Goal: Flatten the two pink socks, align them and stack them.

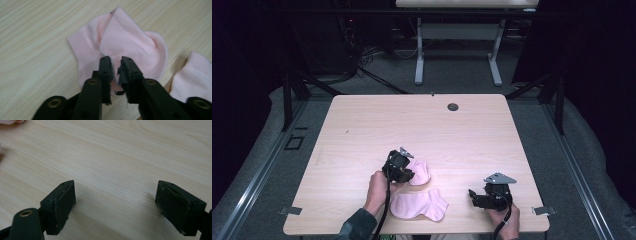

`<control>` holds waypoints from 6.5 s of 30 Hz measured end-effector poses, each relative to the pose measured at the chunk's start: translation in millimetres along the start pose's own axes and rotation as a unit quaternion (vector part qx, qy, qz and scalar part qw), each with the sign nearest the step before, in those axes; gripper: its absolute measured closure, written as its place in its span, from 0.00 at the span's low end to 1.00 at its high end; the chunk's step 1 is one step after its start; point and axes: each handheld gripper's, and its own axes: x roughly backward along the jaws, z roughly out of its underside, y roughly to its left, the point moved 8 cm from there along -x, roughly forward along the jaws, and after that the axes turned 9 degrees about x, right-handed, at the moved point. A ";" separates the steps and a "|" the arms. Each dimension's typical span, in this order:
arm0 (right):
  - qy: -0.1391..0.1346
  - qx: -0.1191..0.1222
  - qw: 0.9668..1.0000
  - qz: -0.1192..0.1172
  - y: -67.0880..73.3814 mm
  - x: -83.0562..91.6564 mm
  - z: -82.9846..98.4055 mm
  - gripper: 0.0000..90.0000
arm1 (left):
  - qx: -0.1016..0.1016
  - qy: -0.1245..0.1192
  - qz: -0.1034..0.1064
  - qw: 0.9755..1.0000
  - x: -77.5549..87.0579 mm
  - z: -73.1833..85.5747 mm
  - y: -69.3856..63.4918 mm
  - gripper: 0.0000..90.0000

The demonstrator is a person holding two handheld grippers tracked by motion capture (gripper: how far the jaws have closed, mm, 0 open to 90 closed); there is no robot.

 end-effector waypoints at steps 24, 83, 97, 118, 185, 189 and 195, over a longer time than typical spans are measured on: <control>-0.050 -0.016 0.995 -0.090 36.1 13.3 -45.4 0.32 | -0.043 -0.057 0.050 0.996 47.7 -75.8 -55.1 0.99; 0.081 0.075 0.989 -0.095 54.3 -53.3 -97.8 0.61 | 0.033 0.028 0.019 0.999 9.7 16.1 41.7 0.95; 0.083 0.087 0.988 -0.094 46.9 -57.1 -108.5 0.63 | 0.071 0.008 -0.011 0.997 21.1 20.2 51.8 0.54; 0.111 0.112 0.984 -0.086 44.3 -79.1 -112.8 0.67 | 0.036 0.028 -0.034 0.998 5.6 24.5 41.8 0.87; 0.114 0.111 0.979 -0.127 116.5 -4.8 -47.7 0.87 | -0.003 0.059 -0.028 0.998 47.3 92.5 11.7 0.79; 0.113 0.119 0.979 -0.119 113.7 -5.3 -46.0 0.80 | -0.005 0.045 -0.058 0.997 48.2 92.0 15.1 0.57; 0.091 0.095 0.984 -0.122 107.3 -0.8 -46.7 0.67 | 0.010 0.003 -0.061 0.998 63.9 88.0 18.3 0.30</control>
